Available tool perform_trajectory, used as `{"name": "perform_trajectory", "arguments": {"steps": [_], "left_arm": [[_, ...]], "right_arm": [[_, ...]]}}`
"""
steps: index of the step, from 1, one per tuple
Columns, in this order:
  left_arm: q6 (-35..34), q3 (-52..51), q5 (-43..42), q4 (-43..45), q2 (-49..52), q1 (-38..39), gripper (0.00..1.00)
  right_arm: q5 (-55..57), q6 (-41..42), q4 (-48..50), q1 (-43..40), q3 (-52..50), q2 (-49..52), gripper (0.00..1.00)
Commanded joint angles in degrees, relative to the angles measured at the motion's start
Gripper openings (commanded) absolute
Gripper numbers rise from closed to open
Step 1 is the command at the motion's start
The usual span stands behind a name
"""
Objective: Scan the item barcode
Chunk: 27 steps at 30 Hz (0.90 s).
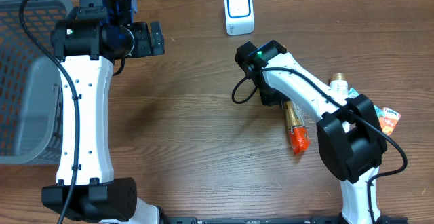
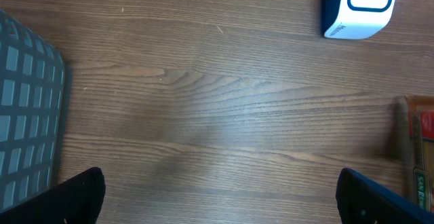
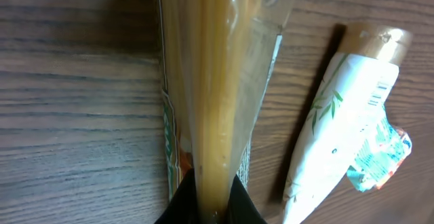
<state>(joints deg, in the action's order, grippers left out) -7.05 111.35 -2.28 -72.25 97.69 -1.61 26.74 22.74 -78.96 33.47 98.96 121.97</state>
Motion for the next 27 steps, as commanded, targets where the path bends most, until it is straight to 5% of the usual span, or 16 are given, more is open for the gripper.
{"name": "perform_trajectory", "arguments": {"steps": [1, 5, 16, 21, 27], "left_arm": [[0.9, 0.2, 0.4, 0.1, 0.2, 0.1, 1.0], [0.9, 0.2, 0.4, 0.1, 0.2, 0.1, 1.0], [0.9, 0.2, 0.4, 0.1, 0.2, 0.1, 1.0], [0.9, 0.2, 0.4, 0.1, 0.2, 0.1, 1.0], [0.9, 0.2, 0.4, 0.1, 0.2, 0.1, 1.0]], "right_arm": [[0.1, -2.3, 0.8, 0.4, 1.9, -0.3, 0.04], [-7.9, -7.8, 1.7, 1.6, 1.9, -0.3, 0.04], [-25.2, -13.8, 2.8, 10.2, 1.9, -0.3, 0.41], [-28.1, -16.0, 2.6, 12.2, 2.3, -0.4, 0.41], [-23.0, -6.8, -0.6, 8.9, 7.3, -0.5, 0.44]]}}
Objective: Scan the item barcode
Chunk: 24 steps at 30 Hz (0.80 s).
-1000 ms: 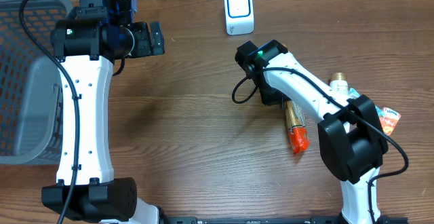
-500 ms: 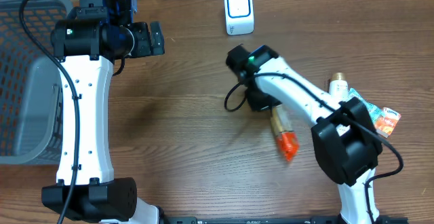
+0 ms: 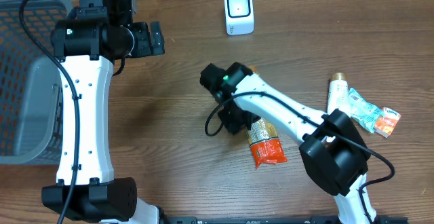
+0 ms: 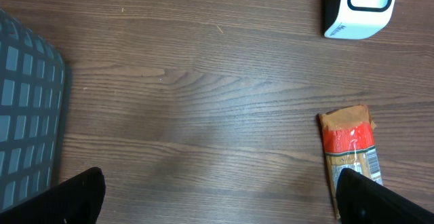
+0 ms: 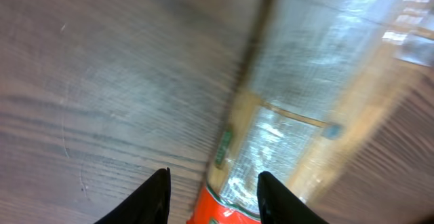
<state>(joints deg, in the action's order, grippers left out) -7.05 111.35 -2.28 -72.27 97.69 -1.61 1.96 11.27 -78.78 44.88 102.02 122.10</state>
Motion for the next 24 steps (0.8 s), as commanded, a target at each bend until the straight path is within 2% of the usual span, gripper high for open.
{"name": "perform_trajectory", "arguments": {"steps": [1, 10, 18, 24], "left_arm": [[0.9, 0.2, 0.4, 0.1, 0.2, 0.1, 1.0], [0.9, 0.2, 0.4, 0.1, 0.2, 0.1, 1.0], [0.9, 0.2, 0.4, 0.1, 0.2, 0.1, 1.0], [0.9, 0.2, 0.4, 0.1, 0.2, 0.1, 1.0]], "right_arm": [[1.7, 5.9, -1.6, -3.2, 5.5, -0.6, 0.44], [-3.7, 6.3, -0.6, -4.9, 7.4, -0.6, 0.58], [-15.6, 3.5, 8.1, -4.3, 0.7, -0.6, 0.59], [-20.8, 3.7, 9.4, -4.3, -8.4, -0.6, 0.58]]}}
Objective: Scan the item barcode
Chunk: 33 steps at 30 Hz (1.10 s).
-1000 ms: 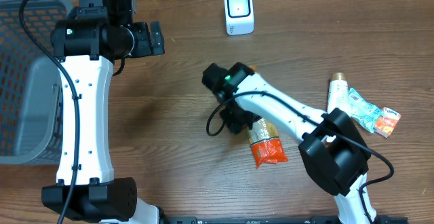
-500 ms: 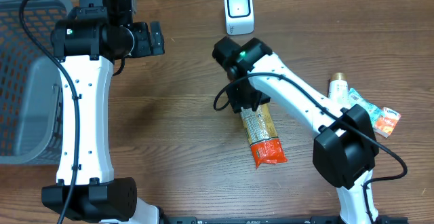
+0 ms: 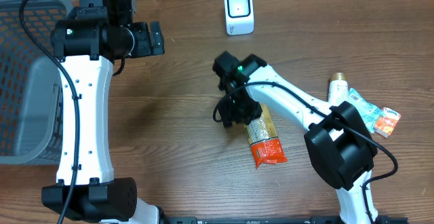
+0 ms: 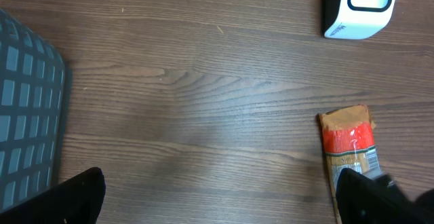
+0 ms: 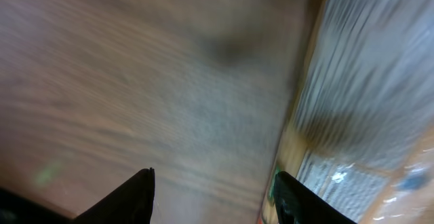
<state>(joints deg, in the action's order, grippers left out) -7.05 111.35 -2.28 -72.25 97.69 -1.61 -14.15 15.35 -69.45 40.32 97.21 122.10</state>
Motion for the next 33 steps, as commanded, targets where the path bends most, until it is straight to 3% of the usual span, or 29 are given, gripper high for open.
{"name": "perform_trajectory", "arguments": {"steps": [1, 5, 13, 21, 30, 33], "left_arm": [[0.9, 0.2, 0.4, 0.1, 0.2, 0.1, 1.0], [0.9, 0.2, 0.4, 0.1, 0.2, 0.1, 1.0], [0.9, 0.2, 0.4, 0.1, 0.2, 0.1, 1.0], [0.9, 0.2, 0.4, 0.1, 0.2, 0.1, 1.0], [0.9, 0.2, 0.4, 0.1, 0.2, 0.1, 1.0], [0.9, 0.2, 0.4, 0.1, 0.2, 0.1, 1.0]], "right_arm": [[-4.6, -0.3, -0.5, 0.3, -4.6, -0.6, 0.58], [-1.6, -0.2, -3.1, 0.1, -7.8, -0.6, 0.57], [18.3, 5.9, -8.8, -3.8, -8.4, -0.6, 0.57], [33.1, 5.9, -4.0, -13.0, -8.3, -0.6, 0.57], [22.9, 2.0, -2.1, -16.1, 0.1, -4.3, 0.55], [13.5, 2.7, 3.0, -15.6, 1.8, -6.3, 0.56]]}}
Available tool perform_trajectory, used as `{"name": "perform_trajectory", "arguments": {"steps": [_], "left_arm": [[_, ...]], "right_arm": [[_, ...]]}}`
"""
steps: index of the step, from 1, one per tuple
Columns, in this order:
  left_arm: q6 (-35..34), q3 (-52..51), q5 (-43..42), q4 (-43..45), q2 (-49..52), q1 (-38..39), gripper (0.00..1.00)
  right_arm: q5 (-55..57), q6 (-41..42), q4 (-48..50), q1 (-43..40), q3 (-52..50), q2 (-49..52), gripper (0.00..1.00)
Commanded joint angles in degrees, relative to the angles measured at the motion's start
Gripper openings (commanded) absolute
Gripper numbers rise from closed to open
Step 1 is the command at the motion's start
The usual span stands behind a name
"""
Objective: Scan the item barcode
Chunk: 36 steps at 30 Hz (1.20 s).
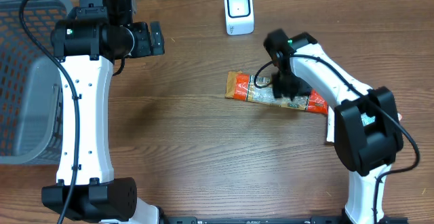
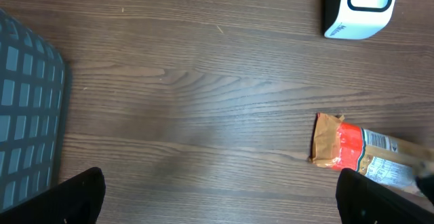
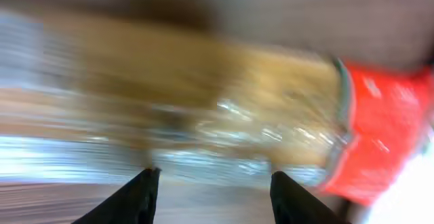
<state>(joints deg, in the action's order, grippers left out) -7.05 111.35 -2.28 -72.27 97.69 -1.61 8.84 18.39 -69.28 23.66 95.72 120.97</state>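
A long spaghetti packet (image 1: 251, 90) with orange-red ends lies crosswise on the table, below the white barcode scanner (image 1: 239, 11). My right gripper (image 1: 285, 91) is over the middle of the packet. The right wrist view is blurred. In it the right gripper (image 3: 215, 176) stands open, and the packet (image 3: 224, 108) runs across just past its fingertips. My left gripper (image 1: 157, 39) hangs open at the upper left with nothing in it. Its wrist view shows the left gripper (image 2: 220, 183), the packet's end (image 2: 339, 149) and the scanner (image 2: 359, 3).
A grey mesh basket (image 1: 27, 81) stands at the table's left edge, and its corner (image 2: 27, 115) shows in the left wrist view. The right arm (image 1: 325, 75) reaches in from the right side over the table.
The packet has turned from nearly upright in the overhead view to lying crosswise, and it now sits nearer the scanner. My right gripper, still open, moved right and up with it. The left arm is unchanged.
My right gripper was shut on the packet at the right, beside a tube and a sachet. Then the packet lay in mid-table with the gripper open beside it. Now the packet has been turned crosswise below the scanner.
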Motion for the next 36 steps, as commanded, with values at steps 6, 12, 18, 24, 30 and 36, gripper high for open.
{"name": "perform_trajectory", "arguments": {"steps": [6, 12, 18, 24, 30, 36], "left_arm": [[0.9, 0.2, 0.4, 0.1, 0.2, 0.1, 1.0], [0.9, 0.2, 0.4, 0.1, 0.2, 0.1, 1.0], [0.9, 0.2, 0.4, 0.1, 0.2, 0.1, 1.0], [0.9, 0.2, 0.4, 0.1, 0.2, 0.1, 1.0], [0.9, 0.2, 0.4, 0.1, 0.2, 0.1, 1.0], [0.9, 0.2, 0.4, 0.1, 0.2, 0.1, 1.0]], "right_arm": [[-18.6, 10.0, 19.3, 1.5, 1.1, -3.9, 0.55], [-18.6, 19.8, 32.7, 2.0, -1.8, 3.0, 0.58], [-23.1, 22.3, 37.4, 3.0, -1.8, 8.1, 0.58], [-35.6, 16.8, 36.0, 6.1, -1.8, 8.2, 0.54], [-40.3, 9.6, 21.4, 11.1, -1.8, 8.2, 0.51], [-39.9, -2.5, 7.2, 12.9, 1.3, 7.6, 0.56]]}}
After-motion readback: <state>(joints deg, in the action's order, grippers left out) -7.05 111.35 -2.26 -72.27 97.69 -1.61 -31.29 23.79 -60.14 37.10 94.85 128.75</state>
